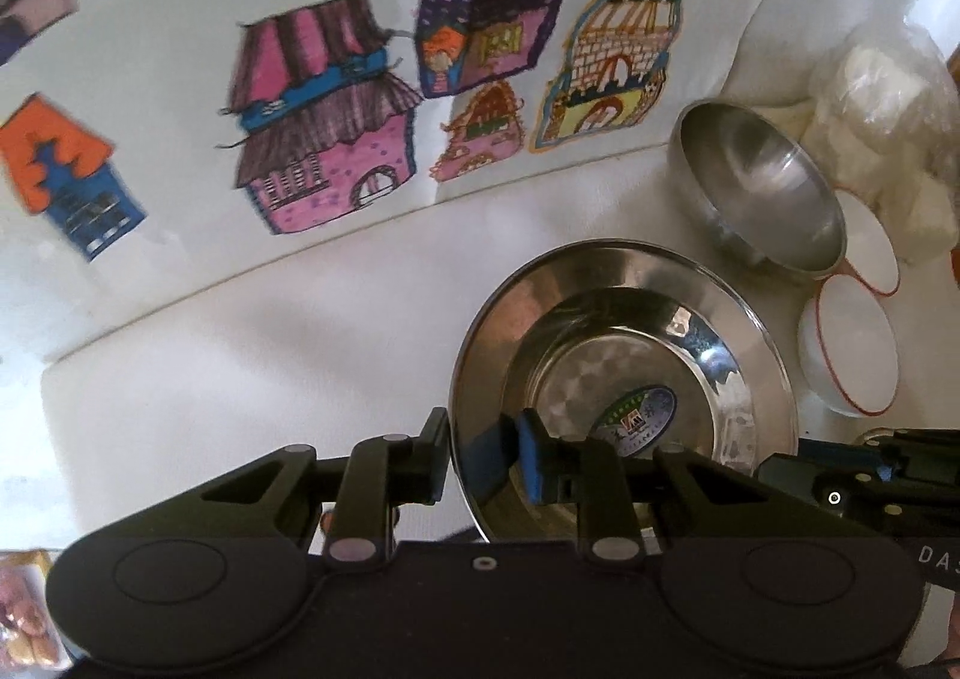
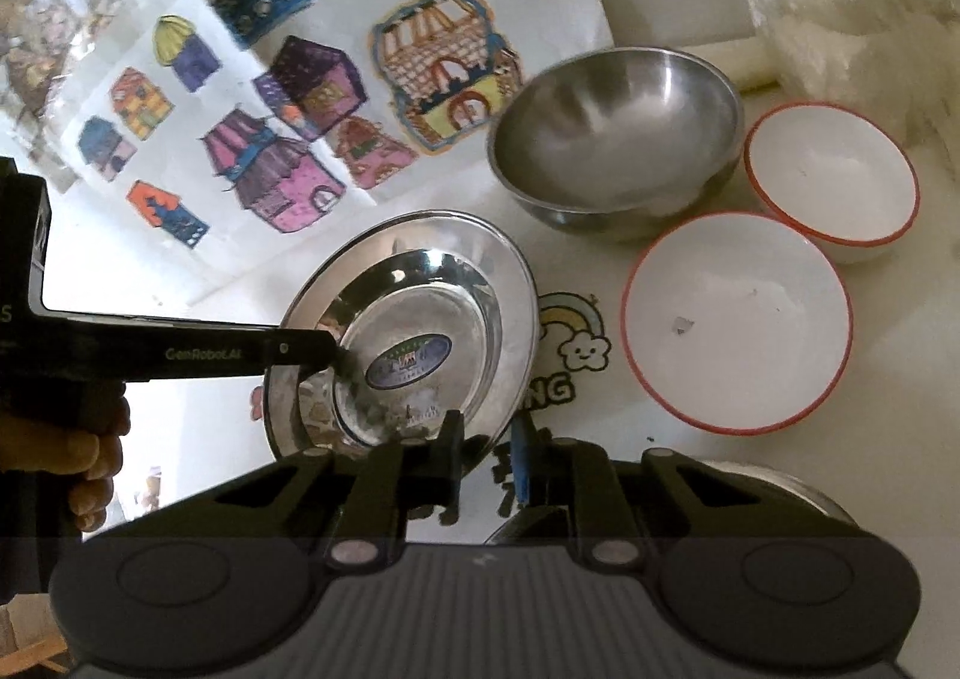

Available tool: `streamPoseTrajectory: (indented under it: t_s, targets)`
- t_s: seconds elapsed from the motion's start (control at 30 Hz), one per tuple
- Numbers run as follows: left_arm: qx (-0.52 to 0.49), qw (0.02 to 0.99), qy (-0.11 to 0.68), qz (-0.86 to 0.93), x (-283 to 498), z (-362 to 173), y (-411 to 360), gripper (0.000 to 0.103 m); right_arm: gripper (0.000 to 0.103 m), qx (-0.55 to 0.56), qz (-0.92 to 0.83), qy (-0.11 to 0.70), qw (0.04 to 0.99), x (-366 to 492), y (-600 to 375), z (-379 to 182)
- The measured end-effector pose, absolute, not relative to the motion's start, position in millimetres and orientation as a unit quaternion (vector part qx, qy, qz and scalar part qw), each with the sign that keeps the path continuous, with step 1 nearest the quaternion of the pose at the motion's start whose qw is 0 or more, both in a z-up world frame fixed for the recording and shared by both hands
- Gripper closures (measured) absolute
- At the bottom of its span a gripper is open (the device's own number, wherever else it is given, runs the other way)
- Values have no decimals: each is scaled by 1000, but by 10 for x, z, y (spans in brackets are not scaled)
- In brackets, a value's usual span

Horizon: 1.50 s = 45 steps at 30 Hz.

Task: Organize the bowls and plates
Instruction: 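Close both grippers on the labeled plate rim and lift it, then lower the labeled plate onto the stacked large plates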

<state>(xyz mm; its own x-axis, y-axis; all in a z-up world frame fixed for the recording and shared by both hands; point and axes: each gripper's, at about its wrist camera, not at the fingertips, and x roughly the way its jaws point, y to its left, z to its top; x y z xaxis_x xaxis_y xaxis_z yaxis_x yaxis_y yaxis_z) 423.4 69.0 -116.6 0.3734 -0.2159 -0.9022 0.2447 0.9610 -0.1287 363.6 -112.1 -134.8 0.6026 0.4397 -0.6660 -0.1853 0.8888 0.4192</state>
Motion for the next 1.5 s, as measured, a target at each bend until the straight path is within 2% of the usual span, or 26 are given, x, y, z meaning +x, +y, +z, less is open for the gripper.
streamPoseTrajectory:
  t_s: [0.63, 1.03, 1.5]
  targets:
    - [-32, 855, 496, -149, 3405, -538, 174, 82, 85, 124, 207, 390, 889, 2985, -1835, -957]
    - [-37, 832, 534, -146, 2929, -566, -315, 82, 85, 105, 210, 428, 873, 2673, -2396, -1082]
    - [-26, 809, 577, -104, 2770, -729, -573, 79, 84, 79, 234, 470, 847, 2742, -2520, -1215]
